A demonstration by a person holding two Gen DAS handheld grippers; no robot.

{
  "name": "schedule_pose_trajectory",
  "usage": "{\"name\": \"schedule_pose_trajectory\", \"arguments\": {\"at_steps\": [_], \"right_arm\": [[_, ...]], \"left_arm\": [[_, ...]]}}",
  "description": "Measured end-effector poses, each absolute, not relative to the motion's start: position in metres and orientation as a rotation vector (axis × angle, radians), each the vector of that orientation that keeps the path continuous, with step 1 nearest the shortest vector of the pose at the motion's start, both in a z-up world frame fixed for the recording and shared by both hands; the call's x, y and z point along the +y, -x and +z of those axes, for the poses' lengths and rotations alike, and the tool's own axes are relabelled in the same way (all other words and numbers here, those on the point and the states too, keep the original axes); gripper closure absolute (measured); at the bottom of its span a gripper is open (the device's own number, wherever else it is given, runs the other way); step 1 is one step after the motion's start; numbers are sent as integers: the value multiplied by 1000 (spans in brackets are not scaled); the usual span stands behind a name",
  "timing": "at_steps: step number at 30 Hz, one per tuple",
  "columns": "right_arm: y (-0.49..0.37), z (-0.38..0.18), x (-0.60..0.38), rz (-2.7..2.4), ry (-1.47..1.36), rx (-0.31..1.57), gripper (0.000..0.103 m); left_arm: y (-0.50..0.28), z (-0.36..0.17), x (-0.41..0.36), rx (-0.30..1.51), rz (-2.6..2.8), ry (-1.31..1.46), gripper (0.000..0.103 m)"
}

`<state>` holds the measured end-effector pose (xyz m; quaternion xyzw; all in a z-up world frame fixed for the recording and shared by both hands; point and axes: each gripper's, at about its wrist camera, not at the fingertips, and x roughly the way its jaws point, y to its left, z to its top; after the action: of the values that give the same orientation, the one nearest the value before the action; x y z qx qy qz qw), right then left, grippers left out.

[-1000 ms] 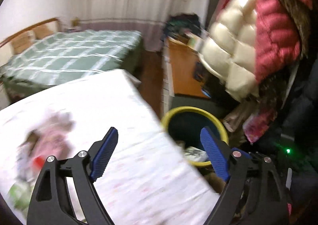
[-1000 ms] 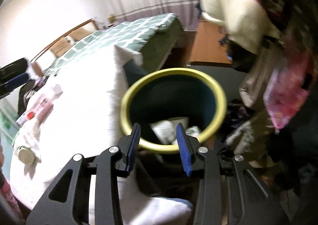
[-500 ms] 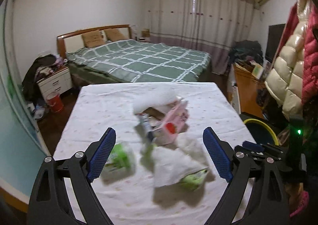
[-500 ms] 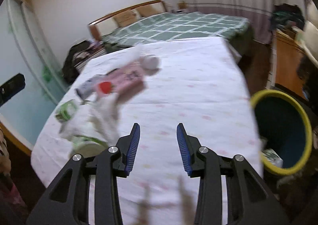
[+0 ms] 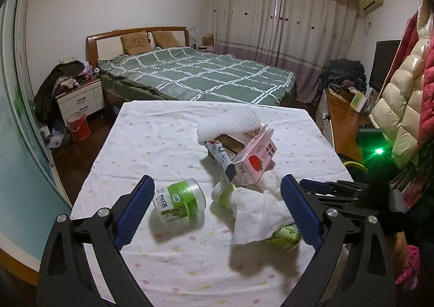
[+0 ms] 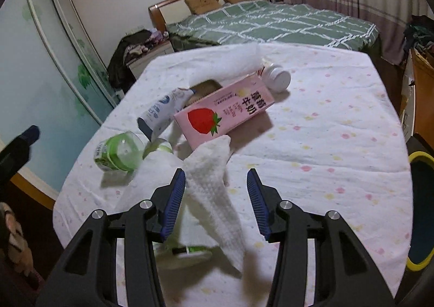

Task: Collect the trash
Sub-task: 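Grasp the white tissue with the right gripper and lift it, then carry the tissue into the yellow-rimmed bin and open the right gripper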

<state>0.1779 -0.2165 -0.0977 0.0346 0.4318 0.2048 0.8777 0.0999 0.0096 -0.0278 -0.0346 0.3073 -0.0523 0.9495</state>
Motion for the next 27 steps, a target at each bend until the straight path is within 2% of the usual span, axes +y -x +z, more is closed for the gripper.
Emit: {"name": "schedule_pose_trajectory", "arguments": {"at_steps": [2, 5, 8, 27], "right_arm": [[-182, -102, -215, 431, -78, 914, 59], [-183, -103, -215, 448, -96, 926, 92], [-179, -94, -218, 443, -96, 892, 97], [-141, 51, -240, 573, -149, 565, 98]], "left_arm": [[-102, -30, 11, 630, -106, 76, 10], [-105, -36, 13, 641, -102, 87, 9], [-107, -37, 14, 646, -98, 94, 8], [-106, -41, 11, 647, -99, 88, 5]]}}
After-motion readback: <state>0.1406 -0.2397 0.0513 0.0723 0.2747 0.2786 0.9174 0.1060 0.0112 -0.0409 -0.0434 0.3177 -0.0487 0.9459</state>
